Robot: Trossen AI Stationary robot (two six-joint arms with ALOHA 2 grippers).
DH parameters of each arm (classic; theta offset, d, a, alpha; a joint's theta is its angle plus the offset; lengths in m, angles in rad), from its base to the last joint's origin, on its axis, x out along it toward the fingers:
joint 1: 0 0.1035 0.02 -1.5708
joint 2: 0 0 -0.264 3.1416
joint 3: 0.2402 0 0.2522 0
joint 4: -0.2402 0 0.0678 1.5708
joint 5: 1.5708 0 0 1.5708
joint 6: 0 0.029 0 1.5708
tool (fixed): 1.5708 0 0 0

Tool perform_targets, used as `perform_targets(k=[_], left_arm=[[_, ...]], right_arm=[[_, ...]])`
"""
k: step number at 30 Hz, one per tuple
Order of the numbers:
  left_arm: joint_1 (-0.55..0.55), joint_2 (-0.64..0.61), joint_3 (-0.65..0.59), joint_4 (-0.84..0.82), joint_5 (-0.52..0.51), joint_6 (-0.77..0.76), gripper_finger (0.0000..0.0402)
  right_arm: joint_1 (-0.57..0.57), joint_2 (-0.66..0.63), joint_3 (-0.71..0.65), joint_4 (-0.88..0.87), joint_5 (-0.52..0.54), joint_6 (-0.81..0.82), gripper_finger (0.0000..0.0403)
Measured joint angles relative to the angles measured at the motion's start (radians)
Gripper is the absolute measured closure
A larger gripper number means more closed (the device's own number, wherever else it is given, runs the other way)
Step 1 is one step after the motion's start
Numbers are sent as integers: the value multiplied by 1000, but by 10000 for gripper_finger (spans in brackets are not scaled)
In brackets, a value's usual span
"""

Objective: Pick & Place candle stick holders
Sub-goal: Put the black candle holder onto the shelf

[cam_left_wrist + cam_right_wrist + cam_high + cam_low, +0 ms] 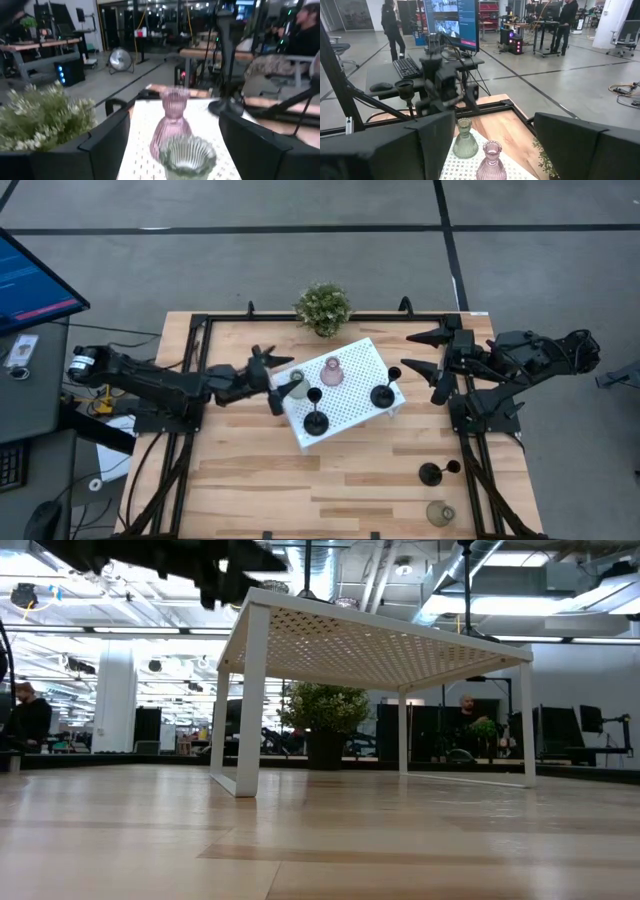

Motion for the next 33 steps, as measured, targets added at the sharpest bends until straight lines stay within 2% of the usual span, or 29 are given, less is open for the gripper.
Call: perform_targets(k=[8,12,17,22,27,33], left_arm=[[-22,-152,0,-28,8,-17,88],[-67,-245,22,-26,47,-61,95],[-140,-346,65,-25,47,-55,106],[-200,-426,87,-25,44,-55,115],[-236,-447,87,-28,27,-53,123],[-260,-444,87,-30,27,-53,127]], right_arm=[[1,1,8,-33,25,11,138],[0,53,133,-302,80,131,137],[1,192,362,-681,75,329,137],[1,343,576,-1120,-75,629,137],[35,408,574,-1113,-313,757,137],[161,477,523,-1136,-424,915,138]])
